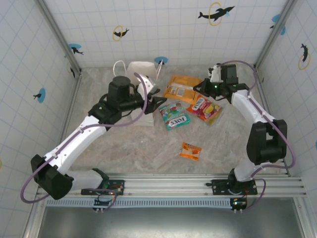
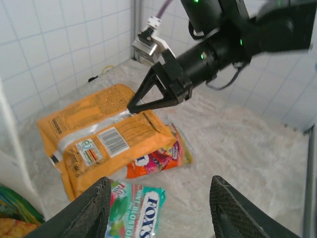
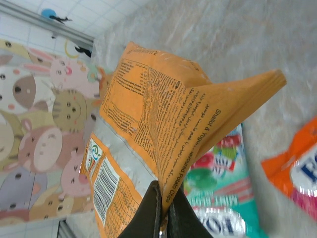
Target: Place the snacks into the paper bag
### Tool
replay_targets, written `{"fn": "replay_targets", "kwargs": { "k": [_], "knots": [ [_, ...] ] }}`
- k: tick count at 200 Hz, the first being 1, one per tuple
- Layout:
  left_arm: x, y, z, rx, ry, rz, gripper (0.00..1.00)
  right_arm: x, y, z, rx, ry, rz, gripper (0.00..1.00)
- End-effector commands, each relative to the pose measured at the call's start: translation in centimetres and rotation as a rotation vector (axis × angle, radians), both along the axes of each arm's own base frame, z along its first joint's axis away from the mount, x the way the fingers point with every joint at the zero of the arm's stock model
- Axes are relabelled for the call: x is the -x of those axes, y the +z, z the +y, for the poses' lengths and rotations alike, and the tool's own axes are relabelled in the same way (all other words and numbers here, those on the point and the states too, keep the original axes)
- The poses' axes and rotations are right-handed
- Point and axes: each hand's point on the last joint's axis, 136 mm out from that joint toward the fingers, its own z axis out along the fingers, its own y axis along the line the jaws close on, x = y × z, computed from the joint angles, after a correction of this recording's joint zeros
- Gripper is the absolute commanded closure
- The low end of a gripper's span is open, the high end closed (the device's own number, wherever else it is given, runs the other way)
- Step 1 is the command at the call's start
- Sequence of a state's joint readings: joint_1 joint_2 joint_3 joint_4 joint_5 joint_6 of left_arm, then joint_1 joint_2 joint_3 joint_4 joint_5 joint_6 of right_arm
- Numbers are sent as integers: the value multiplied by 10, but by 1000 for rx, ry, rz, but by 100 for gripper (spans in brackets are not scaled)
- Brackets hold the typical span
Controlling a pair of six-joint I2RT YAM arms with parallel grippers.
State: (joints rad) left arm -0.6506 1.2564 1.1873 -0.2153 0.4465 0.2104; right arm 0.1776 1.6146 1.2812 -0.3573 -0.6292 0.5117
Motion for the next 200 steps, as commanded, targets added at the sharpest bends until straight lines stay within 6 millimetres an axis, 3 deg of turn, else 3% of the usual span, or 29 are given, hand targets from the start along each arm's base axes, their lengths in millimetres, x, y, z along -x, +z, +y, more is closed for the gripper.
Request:
{"fn": "replay_targets", "kwargs": {
  "k": [1,28,56,142,166,200],
  "knots": [
    [9,-16,-6,-154,-81,-221,41,46,2,-1,13,34,133,100],
    [18,-44,-18,-295,-140,-324,34,73,7,-1,-10,27,181,100],
    [20,-68,-26,-403,-163,-390,32,89,14,0,-55,7,192,100],
    [18,-105,-48,-580,-194,-490,29,116,29,18,-127,65,216,100],
    [16,-115,-51,-618,-196,-494,35,121,35,20,-140,72,207,100],
    [12,-113,-56,-622,-169,-514,51,127,35,19,-147,74,217,100]
  ]
}}
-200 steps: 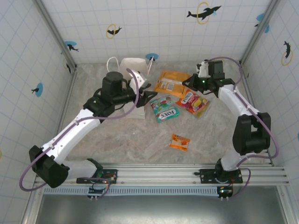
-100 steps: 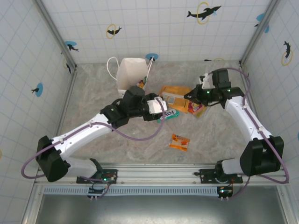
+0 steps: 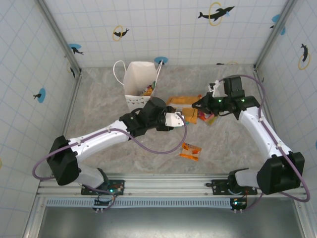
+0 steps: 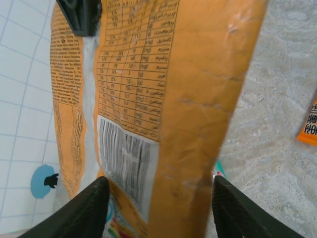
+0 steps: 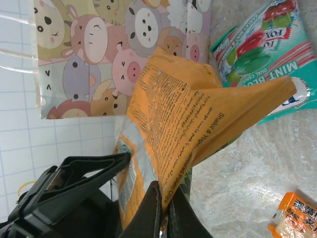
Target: Place the snacks into the paper bag
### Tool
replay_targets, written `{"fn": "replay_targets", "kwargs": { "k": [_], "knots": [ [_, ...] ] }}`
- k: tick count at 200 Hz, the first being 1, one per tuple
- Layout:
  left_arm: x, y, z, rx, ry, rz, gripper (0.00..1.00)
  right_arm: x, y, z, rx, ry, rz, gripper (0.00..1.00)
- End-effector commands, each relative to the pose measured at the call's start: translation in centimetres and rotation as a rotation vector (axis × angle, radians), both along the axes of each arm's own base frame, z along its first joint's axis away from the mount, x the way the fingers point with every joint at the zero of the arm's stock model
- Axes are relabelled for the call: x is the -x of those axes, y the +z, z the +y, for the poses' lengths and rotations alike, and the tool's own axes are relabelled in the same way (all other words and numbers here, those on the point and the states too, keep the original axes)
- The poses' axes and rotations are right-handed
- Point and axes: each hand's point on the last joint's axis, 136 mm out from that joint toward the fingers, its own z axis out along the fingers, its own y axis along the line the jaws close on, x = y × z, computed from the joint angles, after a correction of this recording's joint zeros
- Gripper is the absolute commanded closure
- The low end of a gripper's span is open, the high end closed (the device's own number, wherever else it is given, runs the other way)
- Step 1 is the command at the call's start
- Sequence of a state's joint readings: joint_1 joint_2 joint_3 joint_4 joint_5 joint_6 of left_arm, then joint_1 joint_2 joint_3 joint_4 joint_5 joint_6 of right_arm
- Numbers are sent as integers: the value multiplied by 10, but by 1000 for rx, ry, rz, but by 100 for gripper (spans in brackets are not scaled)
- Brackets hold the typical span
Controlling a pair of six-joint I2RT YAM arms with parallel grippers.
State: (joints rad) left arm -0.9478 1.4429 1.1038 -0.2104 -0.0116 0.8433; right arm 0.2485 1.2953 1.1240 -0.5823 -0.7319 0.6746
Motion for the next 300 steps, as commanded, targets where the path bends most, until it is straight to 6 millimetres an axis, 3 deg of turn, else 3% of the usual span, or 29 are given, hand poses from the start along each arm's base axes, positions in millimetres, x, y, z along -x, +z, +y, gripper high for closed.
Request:
{"fn": "replay_targets", "kwargs": {
  "k": [1,53,102,137,171,200,230,255,300],
  "knots": [
    [-6,8,-5,1,10,-57,51,13,5,3,-30,19,15,100],
    [-5,24,-9,50,28,-41,70,12,3,2,-32,9,16,99],
    [-6,45,-7,106,137,87,83,-8,19,-12,-15,-79,-65,64],
    [-14,87,-11,167,271,212,87,-24,40,-39,9,-192,-198,55],
    [-18,134,-14,273,327,250,95,-33,52,-65,11,-312,-289,52],
    [-25,183,-12,418,361,261,100,-36,58,-74,2,-370,-339,51],
    [-46,239,11,628,450,259,100,-35,52,-73,-18,-376,-333,50],
    [-65,278,43,826,540,250,100,-33,44,-73,-22,-380,-319,51],
    [-90,308,96,1051,690,195,100,-30,35,-70,-23,-377,-304,51]
  ]
}}
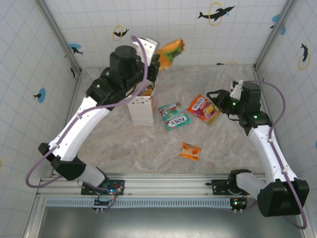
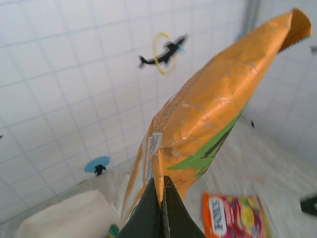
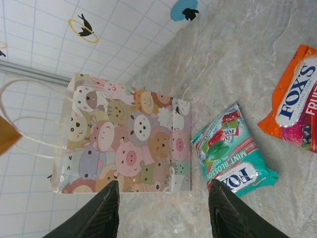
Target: Place the snacks into the paper bag
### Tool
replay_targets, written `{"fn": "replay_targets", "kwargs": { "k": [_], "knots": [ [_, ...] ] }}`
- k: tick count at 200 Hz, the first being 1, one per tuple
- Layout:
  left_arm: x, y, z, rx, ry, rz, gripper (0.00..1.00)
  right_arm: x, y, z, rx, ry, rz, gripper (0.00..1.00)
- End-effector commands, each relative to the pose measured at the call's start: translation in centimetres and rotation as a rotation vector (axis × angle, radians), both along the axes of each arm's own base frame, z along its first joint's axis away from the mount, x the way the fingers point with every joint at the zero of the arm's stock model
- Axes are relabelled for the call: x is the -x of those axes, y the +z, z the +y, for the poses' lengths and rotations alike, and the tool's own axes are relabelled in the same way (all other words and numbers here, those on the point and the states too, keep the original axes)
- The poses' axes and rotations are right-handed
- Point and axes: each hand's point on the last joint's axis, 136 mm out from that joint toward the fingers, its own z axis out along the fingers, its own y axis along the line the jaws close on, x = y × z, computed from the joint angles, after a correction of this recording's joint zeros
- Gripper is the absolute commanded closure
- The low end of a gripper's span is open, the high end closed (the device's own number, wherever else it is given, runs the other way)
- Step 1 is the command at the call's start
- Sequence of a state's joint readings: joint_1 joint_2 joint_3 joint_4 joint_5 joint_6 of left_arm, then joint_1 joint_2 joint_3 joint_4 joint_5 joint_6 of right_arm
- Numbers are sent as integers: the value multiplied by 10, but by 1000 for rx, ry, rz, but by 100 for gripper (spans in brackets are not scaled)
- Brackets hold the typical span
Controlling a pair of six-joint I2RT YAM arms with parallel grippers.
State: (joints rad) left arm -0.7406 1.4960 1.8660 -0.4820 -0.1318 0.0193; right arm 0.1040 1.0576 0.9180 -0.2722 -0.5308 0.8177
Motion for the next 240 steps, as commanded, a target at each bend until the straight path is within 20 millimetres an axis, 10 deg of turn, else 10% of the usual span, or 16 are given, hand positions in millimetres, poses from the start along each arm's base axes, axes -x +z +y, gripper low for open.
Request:
{"fn": "replay_targets", "kwargs": {
  "k": [1,60,240],
  "knots": [
    [-1,40,29,195,103,-55,100,1,8,1,-5,-4,-50,51],
    [-16,30,68,267,272,-33,100,3,-8,6,6,8,-21,50],
    [-63,-162,105,162,576,615,100,10,-37,24,16,56,39,51]
  ]
}}
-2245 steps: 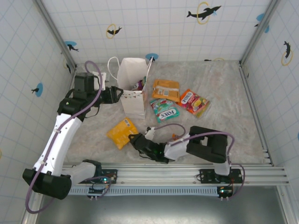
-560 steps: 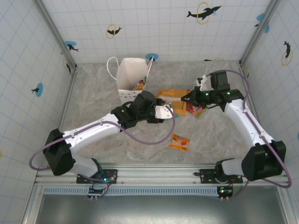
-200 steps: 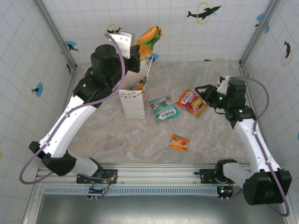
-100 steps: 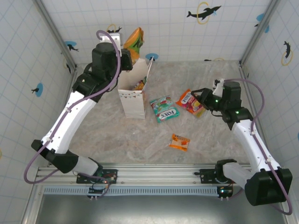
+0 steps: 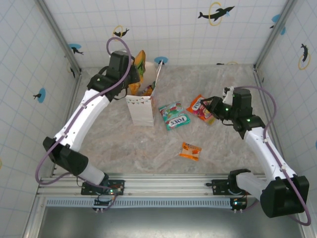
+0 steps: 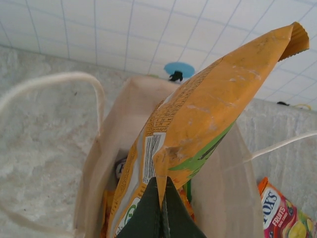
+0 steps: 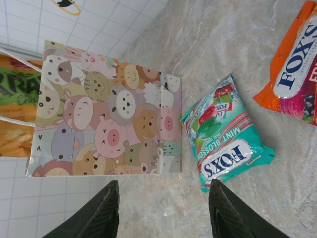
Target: Place the snacks into the paper bag
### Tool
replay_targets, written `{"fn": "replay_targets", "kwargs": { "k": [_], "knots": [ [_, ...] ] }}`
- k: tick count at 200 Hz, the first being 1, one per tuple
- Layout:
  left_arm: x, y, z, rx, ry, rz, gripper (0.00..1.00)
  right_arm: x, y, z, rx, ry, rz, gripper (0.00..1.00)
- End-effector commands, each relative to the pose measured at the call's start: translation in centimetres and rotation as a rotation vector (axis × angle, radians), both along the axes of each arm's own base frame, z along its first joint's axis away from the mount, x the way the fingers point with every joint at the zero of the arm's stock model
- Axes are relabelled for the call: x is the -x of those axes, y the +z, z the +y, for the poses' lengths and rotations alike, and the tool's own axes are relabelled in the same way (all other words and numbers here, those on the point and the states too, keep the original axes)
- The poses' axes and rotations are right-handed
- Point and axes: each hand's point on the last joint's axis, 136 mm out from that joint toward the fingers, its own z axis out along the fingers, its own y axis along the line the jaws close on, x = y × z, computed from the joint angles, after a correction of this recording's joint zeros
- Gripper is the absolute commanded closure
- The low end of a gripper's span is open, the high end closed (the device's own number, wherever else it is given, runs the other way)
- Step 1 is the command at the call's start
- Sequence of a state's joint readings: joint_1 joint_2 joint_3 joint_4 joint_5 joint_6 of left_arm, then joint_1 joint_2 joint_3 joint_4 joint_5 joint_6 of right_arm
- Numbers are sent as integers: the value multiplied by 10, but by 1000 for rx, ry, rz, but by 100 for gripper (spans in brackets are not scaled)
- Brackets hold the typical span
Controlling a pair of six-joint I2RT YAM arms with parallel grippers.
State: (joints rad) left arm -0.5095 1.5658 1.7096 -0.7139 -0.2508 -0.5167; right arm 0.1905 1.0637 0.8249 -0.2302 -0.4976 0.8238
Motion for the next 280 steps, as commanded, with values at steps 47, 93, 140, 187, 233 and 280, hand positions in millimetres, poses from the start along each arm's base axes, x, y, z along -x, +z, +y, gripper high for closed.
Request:
{"fn": "replay_targets", "kwargs": {
  "k": [47,93,140,187,233,280],
  "knots": [
    [-1,-32,-1,-8,25,133,76,-1,-6,3,-8,5,-5,50],
    [-3,-13,-19,60,-56,82,64,-1,-5,3,-6,6,-10,51],
    [-5,-12,-23,64,-82,81,61,0,-5,3,-7,7,-7,51],
    [-15,-45,-15,-24,-53,150,60,0,-6,4,2,13,-1,51],
    [-29,-74,-16,-87,-52,193,62,0,-7,4,9,16,2,51],
    [-34,-107,-20,-112,-71,272,71,-1,-9,4,11,20,9,51]
  ]
}}
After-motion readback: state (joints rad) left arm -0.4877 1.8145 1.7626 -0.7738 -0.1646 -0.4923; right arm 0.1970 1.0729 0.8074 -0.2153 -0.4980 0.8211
